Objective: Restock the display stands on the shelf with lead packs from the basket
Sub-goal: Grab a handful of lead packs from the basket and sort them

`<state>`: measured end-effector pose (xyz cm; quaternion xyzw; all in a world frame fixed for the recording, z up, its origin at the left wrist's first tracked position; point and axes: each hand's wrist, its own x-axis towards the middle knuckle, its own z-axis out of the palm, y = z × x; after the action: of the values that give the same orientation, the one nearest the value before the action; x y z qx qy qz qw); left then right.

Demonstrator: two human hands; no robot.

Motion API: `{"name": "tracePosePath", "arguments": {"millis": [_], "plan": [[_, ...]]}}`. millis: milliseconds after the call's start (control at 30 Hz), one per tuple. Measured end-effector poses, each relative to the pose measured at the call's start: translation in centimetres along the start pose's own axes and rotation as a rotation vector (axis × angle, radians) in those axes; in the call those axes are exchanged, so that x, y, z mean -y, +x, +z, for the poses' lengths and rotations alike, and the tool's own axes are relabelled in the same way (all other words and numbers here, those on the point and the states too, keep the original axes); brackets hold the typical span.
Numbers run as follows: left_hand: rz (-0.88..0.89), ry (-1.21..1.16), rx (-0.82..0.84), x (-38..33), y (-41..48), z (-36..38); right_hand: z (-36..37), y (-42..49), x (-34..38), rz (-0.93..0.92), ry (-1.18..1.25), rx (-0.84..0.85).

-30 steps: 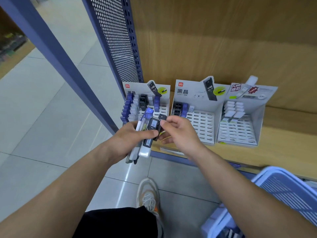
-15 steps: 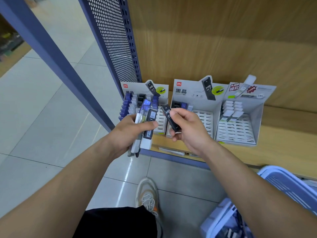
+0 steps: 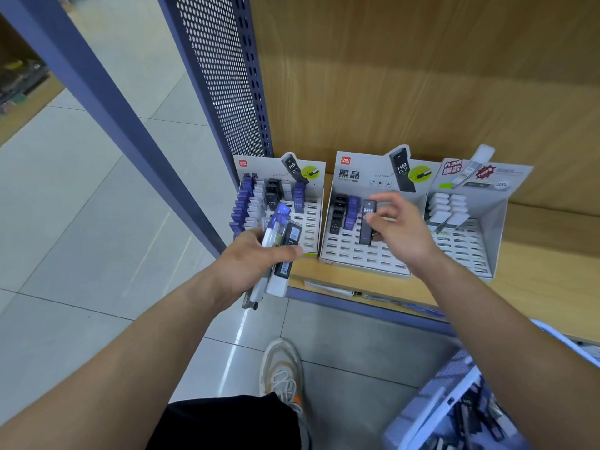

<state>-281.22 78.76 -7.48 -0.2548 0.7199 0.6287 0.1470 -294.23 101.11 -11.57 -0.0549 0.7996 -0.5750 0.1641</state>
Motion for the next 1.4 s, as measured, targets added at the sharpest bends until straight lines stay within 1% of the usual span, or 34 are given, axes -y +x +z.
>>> {"name": "tracePosePath", "arguments": {"millis": [67,167,233,333,400,567,733,900,1000,1100,1167,1200,1233,1267,1300,1333,1400], "plan": [[-0.008,0.047,0.014,0.3,0.3,0.4,-0.6,0.9,-0.7,0.000,-0.022,-0.081],[-0.013,0.114,-0.009,0.4,0.4,0.9,-0.6,2.1,-1.1,-0.053,-0.127,-0.100],[-0.027,0.136,-0.019,0.4,0.4,1.2,-0.1,2.7,-1.6,-0.078,-0.228,-0.078],[-0.034,0.145,-0.008,0.5,0.6,1.3,1.4,3.0,-2.2,-0.110,-0.285,0.004],[-0.036,0.142,-0.011,0.5,0.7,1.2,2.4,3.3,-2.6,-0.142,-0.342,0.028],[-0.037,0.115,0.013,0.5,1.2,0.8,3.7,3.8,-3.4,-0.220,-0.425,0.061],[-0.025,0.082,0.035,0.5,1.3,0.8,3.2,3.8,-4.0,-0.359,-0.550,0.037],[-0.024,0.053,0.045,0.3,1.0,0.7,3.8,3.8,-4.5,-0.421,-0.642,0.079],[-0.025,0.031,0.033,0.1,0.8,0.8,4.6,3.6,-4.6,-0.425,-0.712,0.085],[-0.028,0.006,0.025,-0.1,0.8,0.8,4.6,3.1,-4.2,-0.367,-0.705,0.057],[-0.026,-0.005,0.029,-0.2,0.8,0.8,4.3,2.0,-3.3,-0.341,-0.636,-0.044],[-0.023,-0.011,0.034,-0.2,0.8,0.9,4.1,1.1,-2.5,-0.323,-0.532,-0.095],[-0.023,-0.021,0.033,-0.2,1.0,0.9,4.0,0.0,-1.5,-0.278,-0.363,-0.102],[-0.026,-0.030,0.030,-0.2,1.0,0.9,4.1,-1.3,-0.4,-0.195,-0.153,-0.044],[-0.026,-0.043,0.029,-0.2,1.1,1.0,4.3,-2.6,0.7,-0.104,0.052,0.067],[-0.022,-0.061,0.032,-0.2,1.0,1.2,4.5,-3.8,1.6,-0.041,0.201,0.183],[-0.009,-0.105,0.042,-0.5,1.0,1.6,4.8,-5.4,2.3,-0.004,0.311,0.327]]}}
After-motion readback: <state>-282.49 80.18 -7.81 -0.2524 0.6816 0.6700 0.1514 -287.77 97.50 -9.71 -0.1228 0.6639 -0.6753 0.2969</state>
